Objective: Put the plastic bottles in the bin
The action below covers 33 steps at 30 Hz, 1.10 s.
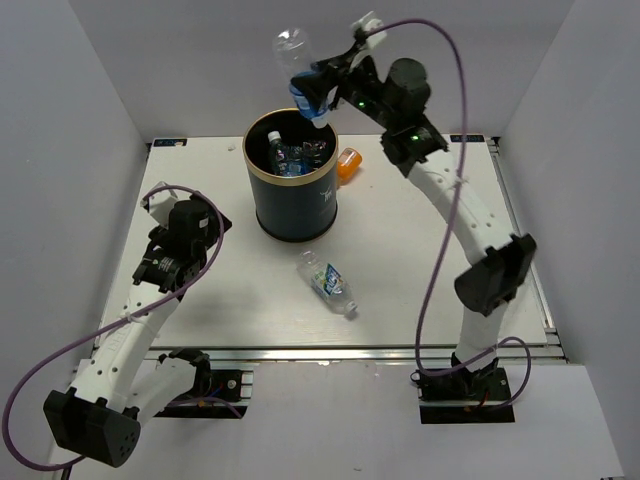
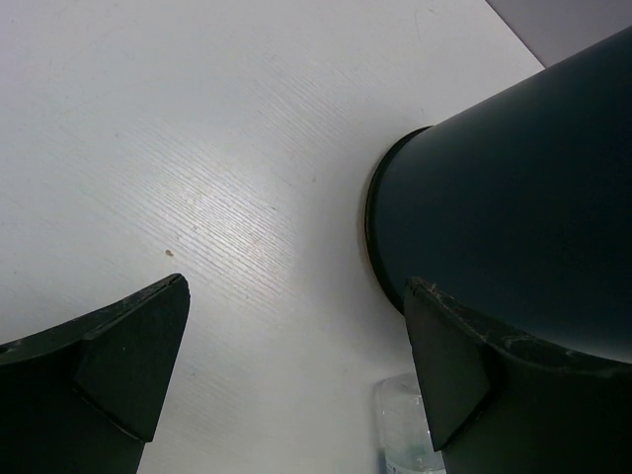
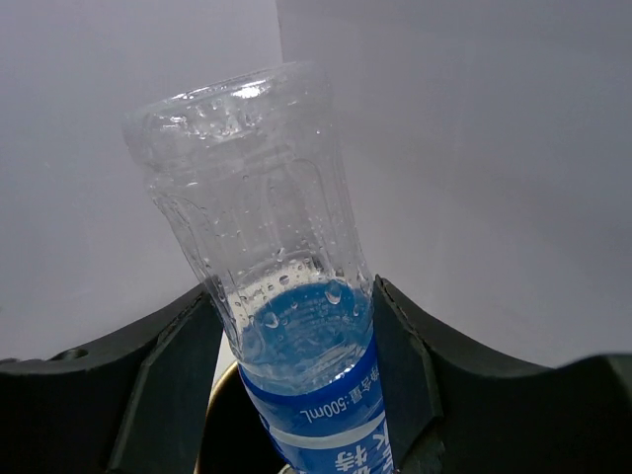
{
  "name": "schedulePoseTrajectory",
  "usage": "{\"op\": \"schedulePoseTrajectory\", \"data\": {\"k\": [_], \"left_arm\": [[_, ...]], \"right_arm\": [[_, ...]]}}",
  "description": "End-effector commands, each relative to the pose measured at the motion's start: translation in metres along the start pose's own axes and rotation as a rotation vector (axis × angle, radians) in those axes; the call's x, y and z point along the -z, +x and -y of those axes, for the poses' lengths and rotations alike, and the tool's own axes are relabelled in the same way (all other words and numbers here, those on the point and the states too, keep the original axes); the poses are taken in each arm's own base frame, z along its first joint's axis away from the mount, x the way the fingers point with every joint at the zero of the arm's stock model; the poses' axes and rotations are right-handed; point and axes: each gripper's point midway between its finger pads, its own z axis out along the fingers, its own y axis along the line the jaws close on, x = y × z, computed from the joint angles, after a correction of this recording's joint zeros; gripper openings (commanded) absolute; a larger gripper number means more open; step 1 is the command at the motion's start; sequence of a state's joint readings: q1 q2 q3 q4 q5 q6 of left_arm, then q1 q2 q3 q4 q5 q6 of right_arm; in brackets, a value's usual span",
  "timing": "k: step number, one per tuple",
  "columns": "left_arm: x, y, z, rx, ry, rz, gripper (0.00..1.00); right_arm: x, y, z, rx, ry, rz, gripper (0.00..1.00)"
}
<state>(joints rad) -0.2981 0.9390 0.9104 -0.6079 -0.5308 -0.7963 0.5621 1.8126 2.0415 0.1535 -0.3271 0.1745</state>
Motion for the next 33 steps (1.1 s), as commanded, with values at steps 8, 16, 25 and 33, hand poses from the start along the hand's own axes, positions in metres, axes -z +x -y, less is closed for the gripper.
{"op": "schedulePoseTrajectory", "data": {"k": [8, 16, 25, 33], "left_arm": [[0.008, 0.002, -0.006, 0.023, -0.001, -0.011, 0.98], [0.009, -0.007, -0.003, -0.004, 0.0, 0.009, 0.98], [0.005, -0.012, -0.003, -0.012, -0.026, 0.026, 0.98], [-0.008, 0.007, 0.002, -0.04, -0.026, -0.045, 0.98]], "right_arm": [[-0.028, 0.04, -0.005, -0.012, -0.013, -0.077, 0.71], [0.012, 0.022, -0.022, 0.039, -0.015, -0.151, 0.89], [0.142, 0.143, -0.038, -0.01, 0.049, -0.552, 0.89], [0.235, 0.263, -0.066, -0.156, 0.1, -0.809, 0.89]]}}
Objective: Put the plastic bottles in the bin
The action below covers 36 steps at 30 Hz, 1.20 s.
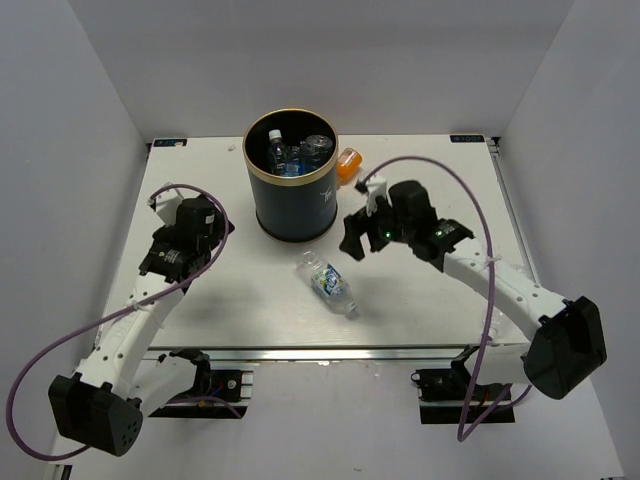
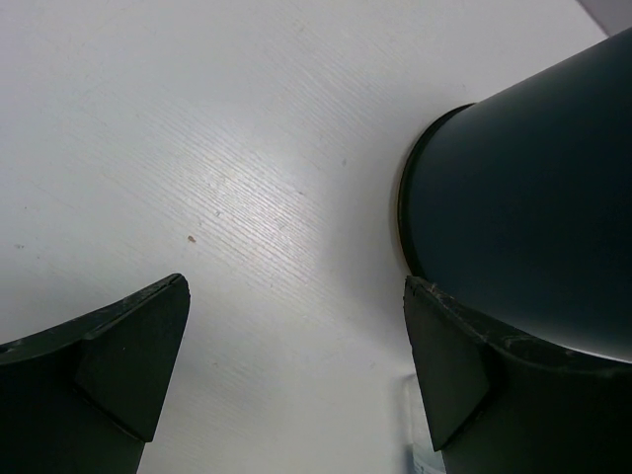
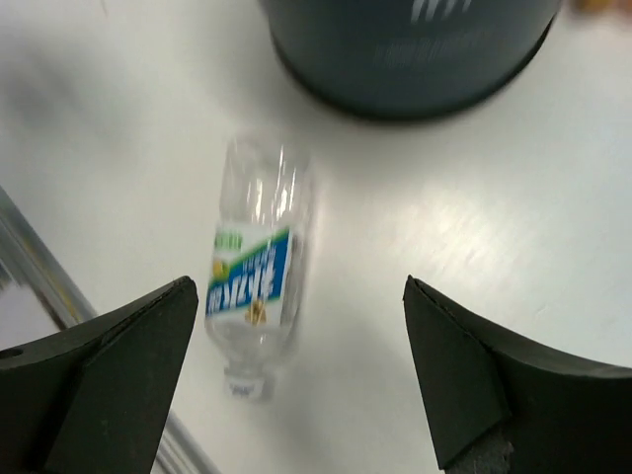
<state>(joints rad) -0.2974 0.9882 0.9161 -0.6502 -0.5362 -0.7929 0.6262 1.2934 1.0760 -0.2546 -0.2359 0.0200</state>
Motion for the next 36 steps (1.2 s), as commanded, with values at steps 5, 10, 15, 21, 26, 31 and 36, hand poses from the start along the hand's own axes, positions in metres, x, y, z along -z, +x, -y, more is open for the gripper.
{"op": "schedulePoseTrajectory", "data": {"k": [5, 10, 15, 21, 26, 31, 36], "left_arm": [[-0.004, 0.009, 0.017, 0.011, 0.057, -0.059, 0.98], [0.0, 0.021, 0.002, 0.047, 0.031, -0.074, 0.98], [0.01, 0.02, -0.008, 0.079, 0.04, -0.053, 0.98], [0.018, 0.018, -0.02, 0.082, 0.008, -0.04, 0.98], [0.022, 0.014, -0.028, 0.081, -0.019, -0.021, 0.98], [0.025, 0.013, -0.039, 0.086, -0.05, -0.003, 0.98], [0.027, 0.01, -0.038, 0.099, -0.042, 0.01, 0.98]], "right_arm": [[-0.051, 0.064, -0.026, -0.001, -0.088, -0.076, 0.89], [-0.081, 0.061, -0.032, 0.027, -0.037, -0.044, 0.89], [-0.106, 0.068, -0.035, 0.071, -0.038, 0.019, 0.89], [-0.123, 0.085, -0.037, 0.136, 0.025, -0.003, 0.89], [-0.128, 0.111, -0.033, 0.168, 0.102, -0.074, 0.83], [-0.1, 0.092, -0.045, 0.155, 0.101, -0.005, 0.48], [-0.028, 0.008, -0.084, 0.155, -0.041, 0.24, 0.36]]}}
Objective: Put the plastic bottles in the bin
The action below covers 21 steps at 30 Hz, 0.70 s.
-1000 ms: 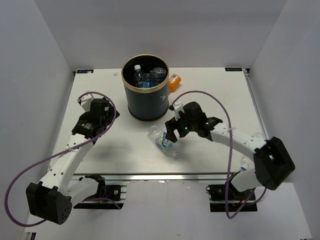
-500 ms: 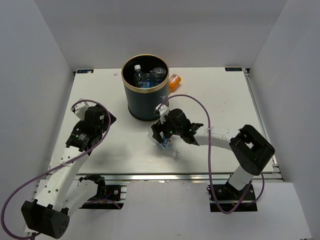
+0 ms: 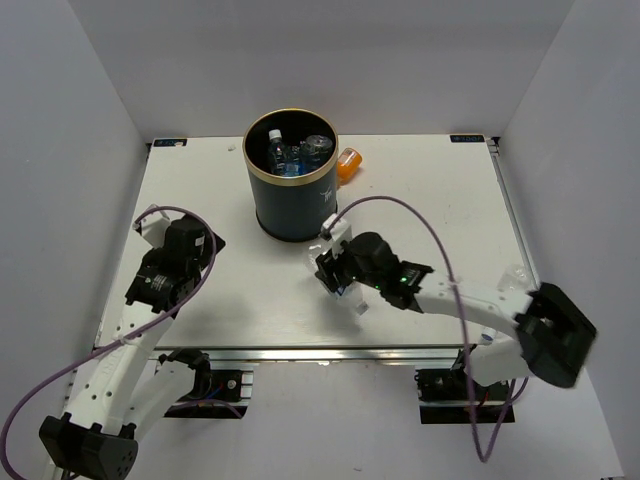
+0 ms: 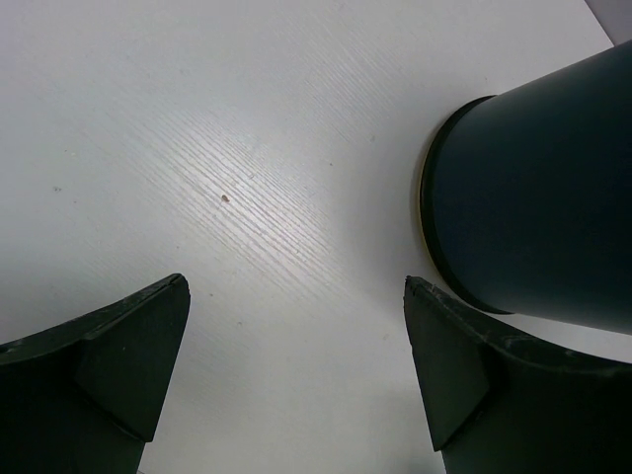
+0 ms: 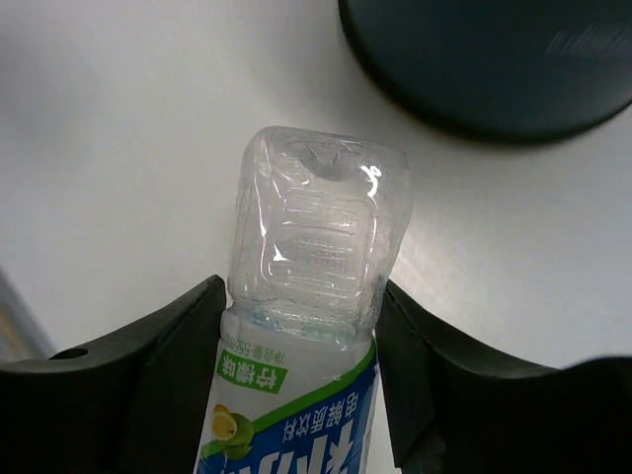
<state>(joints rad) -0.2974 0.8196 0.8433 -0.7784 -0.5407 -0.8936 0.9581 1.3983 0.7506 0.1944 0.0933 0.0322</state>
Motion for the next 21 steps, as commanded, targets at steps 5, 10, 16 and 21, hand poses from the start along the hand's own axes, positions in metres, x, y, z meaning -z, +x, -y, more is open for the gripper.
{"op": "schedulePoseTrajectory", "data": {"k": [5, 10, 16, 21], "left_arm": [[0.0, -0.01, 0.003, 0.016, 0.006, 0.041, 0.98], [0.003, -0.022, 0.02, 0.005, 0.055, 0.054, 0.98], [0.009, -0.035, 0.018, 0.013, 0.049, 0.1, 0.98], [0.007, -0.039, 0.017, 0.005, 0.042, 0.121, 0.98]], "right_arm": [[0.099, -0.209, -0.013, 0.103, -0.061, 0.534, 0.32], [0.12, -0.339, 0.021, 0.174, 0.079, 0.772, 0.3], [0.057, -0.403, 0.043, 0.161, 0.017, 0.799, 0.35], [0.014, -0.419, 0.064, 0.098, 0.027, 0.809, 0.45]]}}
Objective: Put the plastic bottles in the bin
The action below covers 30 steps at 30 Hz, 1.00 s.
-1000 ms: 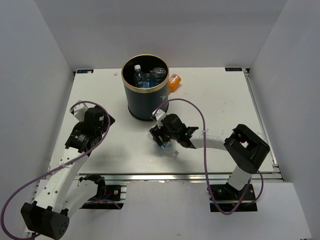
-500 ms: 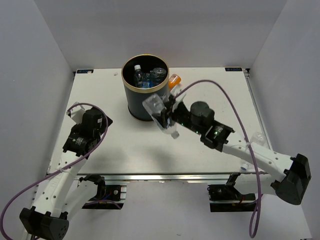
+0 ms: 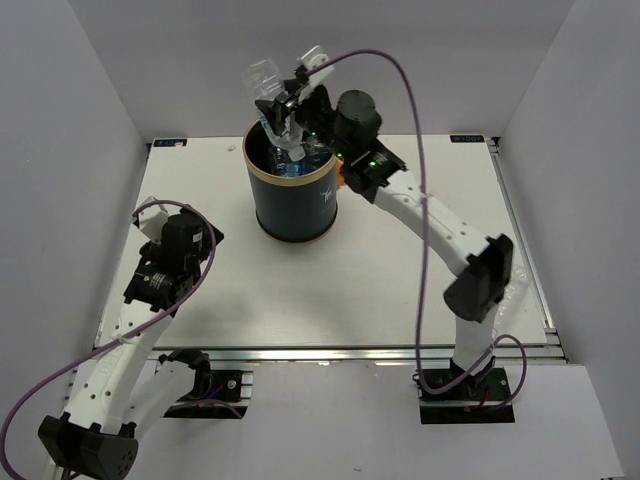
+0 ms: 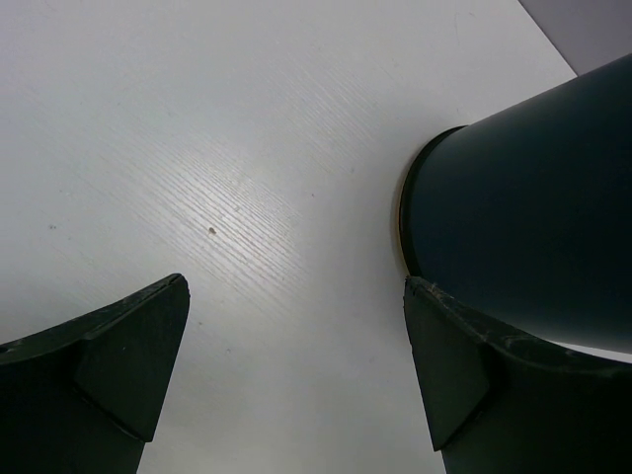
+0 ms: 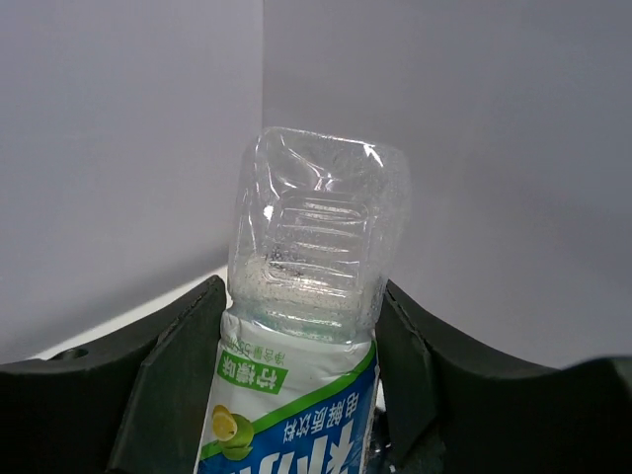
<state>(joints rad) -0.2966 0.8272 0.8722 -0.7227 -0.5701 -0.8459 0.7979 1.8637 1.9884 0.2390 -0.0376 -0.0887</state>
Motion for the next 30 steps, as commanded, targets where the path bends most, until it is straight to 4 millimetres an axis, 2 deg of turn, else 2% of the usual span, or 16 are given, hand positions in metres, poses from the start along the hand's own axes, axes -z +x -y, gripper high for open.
{"op": "schedulePoseTrajectory", "data": {"k": [1, 2, 3, 6, 10, 13, 15, 18, 19, 20, 21, 22, 25, 28, 29, 30], "left_arm": [[0.005, -0.022, 0.008, 0.003, 0.016, 0.059, 0.98], [0.004, -0.023, 0.009, -0.002, 0.01, 0.057, 0.98], [0.003, -0.024, 0.007, -0.011, -0.003, 0.06, 0.98], [0.001, -0.027, 0.008, -0.027, -0.018, 0.065, 0.98], [-0.002, -0.028, 0.014, -0.044, -0.006, 0.064, 0.98], [-0.004, -0.029, 0.018, -0.051, -0.004, 0.064, 0.98], [-0.007, -0.03, 0.02, -0.059, -0.01, 0.065, 0.98], [-0.01, -0.031, 0.023, -0.07, -0.013, 0.067, 0.98], [-0.012, -0.03, 0.023, -0.075, -0.021, 0.064, 0.98], [-0.013, -0.032, 0.024, -0.076, -0.022, 0.066, 0.98], [-0.014, -0.032, 0.024, -0.085, -0.023, 0.065, 0.98], [-0.016, -0.031, 0.024, -0.092, -0.032, 0.063, 0.98], [-0.02, -0.034, 0.026, -0.109, -0.041, 0.067, 0.98], [-0.024, -0.038, 0.03, -0.123, -0.046, 0.062, 0.98], [-0.027, -0.037, 0.032, -0.128, -0.045, 0.059, 0.98], [-0.028, -0.037, 0.034, -0.139, -0.04, 0.055, 0.98]], "right_arm": [[-0.021, 0.025, 0.0, -0.065, -0.023, -0.027, 0.5], [-0.022, 0.025, 0.002, -0.071, -0.02, -0.026, 0.55], [-0.023, 0.024, 0.003, -0.079, -0.017, -0.027, 0.71], [-0.02, 0.024, -0.006, -0.115, -0.058, -0.048, 0.86], [-0.012, 0.01, -0.005, -0.118, -0.053, -0.042, 0.89], [-0.006, 0.004, 0.011, -0.123, 0.001, -0.05, 0.89], [-0.001, 0.0, 0.028, -0.163, 0.064, -0.055, 0.89], [0.013, 0.008, 0.077, -0.264, 0.216, -0.088, 0.89], [0.021, 0.015, 0.103, -0.286, 0.273, -0.11, 0.89], [0.026, 0.015, 0.119, -0.332, 0.33, -0.102, 0.89], [0.033, 0.024, 0.131, -0.35, 0.368, -0.13, 0.89], [0.042, 0.029, 0.156, -0.361, 0.427, -0.138, 0.89], [0.065, 0.059, 0.203, -0.426, 0.588, -0.187, 0.89], [0.076, 0.097, 0.227, -0.497, 0.678, -0.249, 0.89], [0.075, 0.096, 0.234, -0.506, 0.709, -0.237, 0.89], [0.077, 0.12, 0.237, -0.527, 0.744, -0.285, 0.89]]}}
